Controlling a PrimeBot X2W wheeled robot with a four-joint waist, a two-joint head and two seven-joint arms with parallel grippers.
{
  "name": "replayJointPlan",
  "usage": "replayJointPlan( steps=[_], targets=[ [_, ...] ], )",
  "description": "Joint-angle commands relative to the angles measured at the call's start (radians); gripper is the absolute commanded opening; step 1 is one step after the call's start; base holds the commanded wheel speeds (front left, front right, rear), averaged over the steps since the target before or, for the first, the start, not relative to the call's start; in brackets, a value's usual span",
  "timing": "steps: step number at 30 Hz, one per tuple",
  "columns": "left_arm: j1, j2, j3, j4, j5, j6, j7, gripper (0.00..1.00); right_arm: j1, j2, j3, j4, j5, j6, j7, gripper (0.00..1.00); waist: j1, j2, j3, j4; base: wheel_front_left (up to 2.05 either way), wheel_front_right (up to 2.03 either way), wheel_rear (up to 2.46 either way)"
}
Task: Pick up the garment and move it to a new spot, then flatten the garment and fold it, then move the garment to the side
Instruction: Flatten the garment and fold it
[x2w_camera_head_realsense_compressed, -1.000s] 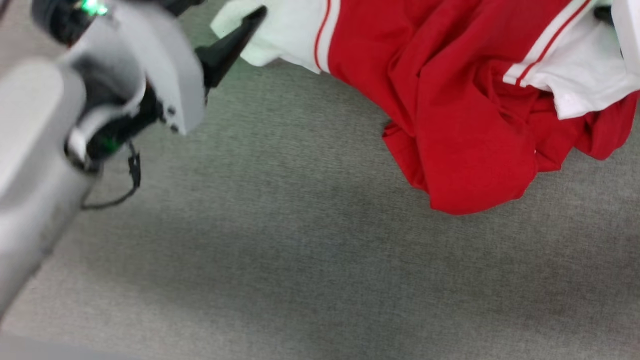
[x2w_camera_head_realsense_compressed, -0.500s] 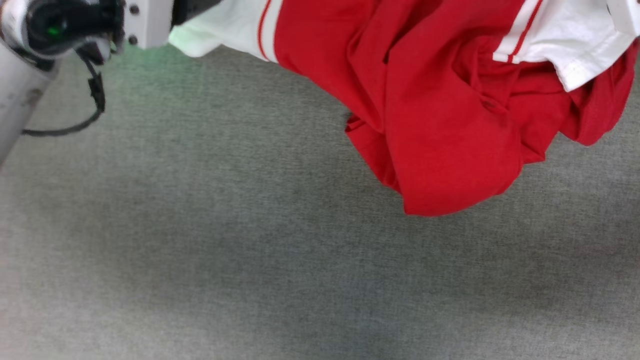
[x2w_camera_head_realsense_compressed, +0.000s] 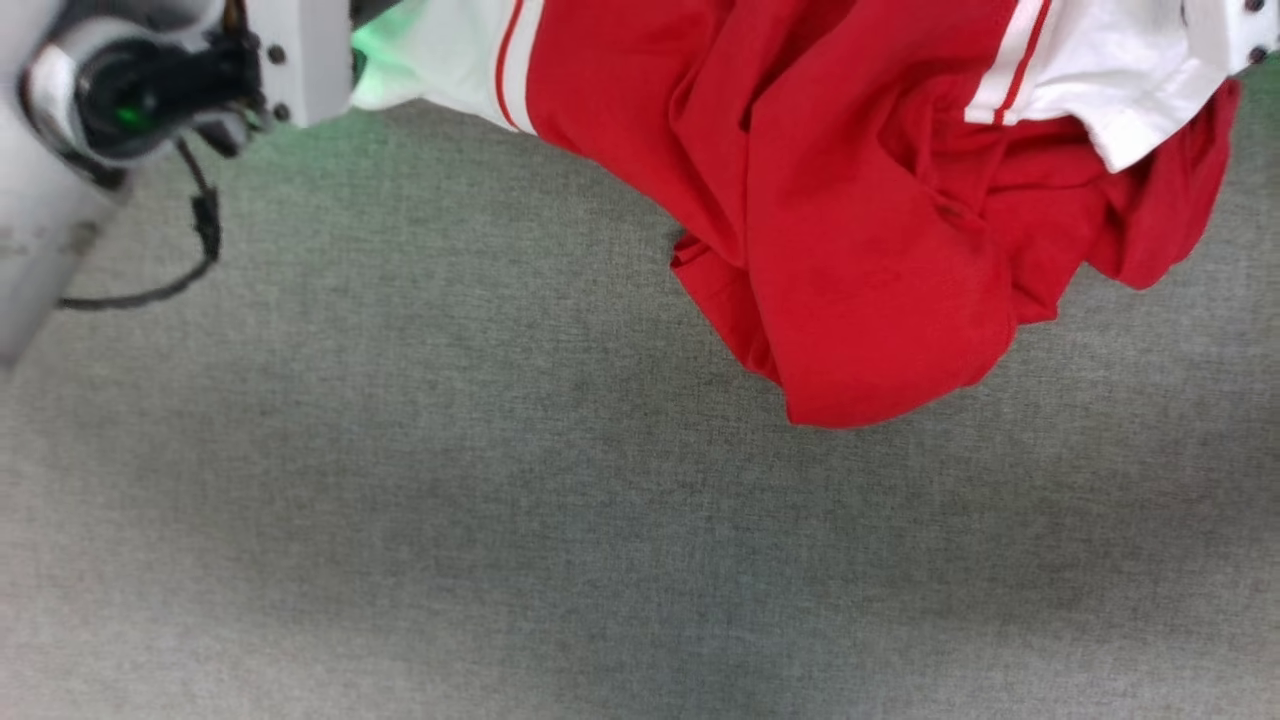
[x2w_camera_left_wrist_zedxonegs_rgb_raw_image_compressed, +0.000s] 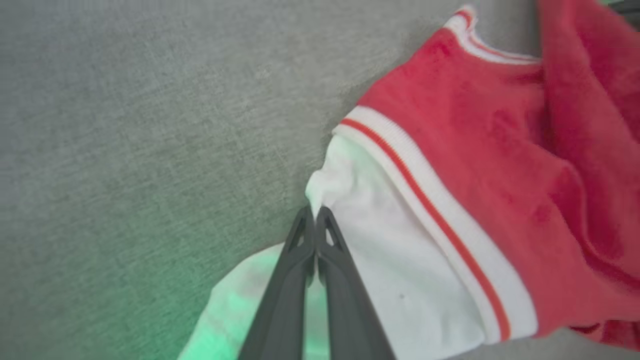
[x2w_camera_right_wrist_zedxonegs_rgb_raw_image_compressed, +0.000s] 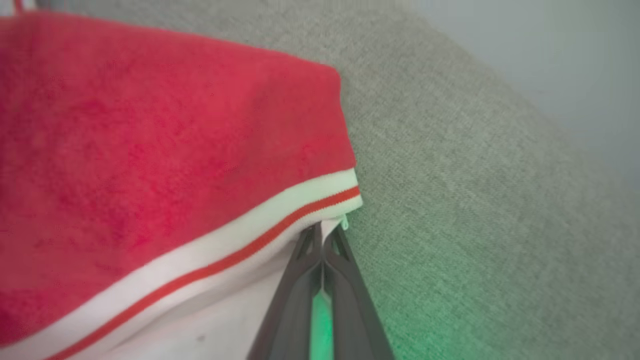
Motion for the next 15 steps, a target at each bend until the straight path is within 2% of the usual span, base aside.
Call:
replayJointPlan(
  steps=[1, 5, 9, 15],
  targets=[
    [0.012, -0.006, 0.005, 0.001, 0.001, 0.002, -0.049, 0.0, 0.05, 0.012, 0.012, 0.015, 0.014, -0.002, -0.03, 0.0, 0.0, -0.0001, -0.032, 0.003, 0.0, 0.0, 0.0],
    [0.035, -0.033, 0.023, 0.011, -0.003, 0.002, -0.227, 0.0, 0.055, -0.023, -0.043, 0.007, 0.036, -0.002, -0.171, 0.0, 0.0, -0.0001, -0.063, 0.019, 0.0, 0.0, 0.0],
    [0.03, -0.057, 0.04, 0.065, 0.02, 0.002, -0.402, 0.0, 0.043, -0.027, -0.081, 0.036, 0.016, -0.002, -0.287, 0.0, 0.0, -0.0001, -0.077, 0.018, 0.0, 0.0, 0.0],
    [-0.08, -0.109, 0.105, 0.236, 0.05, 0.001, -0.629, 0.0, -0.087, 0.047, -0.187, 0.18, -0.063, -0.002, -0.474, 0.0, 0.0, -0.0001, -0.074, -0.001, 0.0, 0.0, 0.0]
  ],
)
